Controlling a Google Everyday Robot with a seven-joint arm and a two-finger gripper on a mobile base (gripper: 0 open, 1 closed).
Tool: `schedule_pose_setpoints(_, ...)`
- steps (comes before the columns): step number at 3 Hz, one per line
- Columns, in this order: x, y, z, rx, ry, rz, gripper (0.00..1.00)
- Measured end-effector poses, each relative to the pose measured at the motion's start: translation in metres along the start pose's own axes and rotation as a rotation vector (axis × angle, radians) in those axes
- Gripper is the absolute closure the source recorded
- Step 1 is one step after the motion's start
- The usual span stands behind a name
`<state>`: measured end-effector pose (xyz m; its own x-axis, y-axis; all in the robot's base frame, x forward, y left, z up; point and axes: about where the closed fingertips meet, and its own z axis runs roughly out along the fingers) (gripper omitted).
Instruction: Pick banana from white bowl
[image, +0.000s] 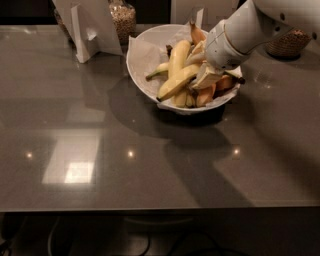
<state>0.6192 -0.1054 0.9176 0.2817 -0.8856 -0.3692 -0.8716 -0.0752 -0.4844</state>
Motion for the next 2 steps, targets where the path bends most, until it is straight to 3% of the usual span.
schedule_pose_setpoints(1,-0.0001,0.0000,-0.0001,0.000,0.000,0.000,0.88)
schedule_pose_setpoints(2,-0.0060,-0.0031,-0.0068,-0.004,0.012,-0.017,1.00)
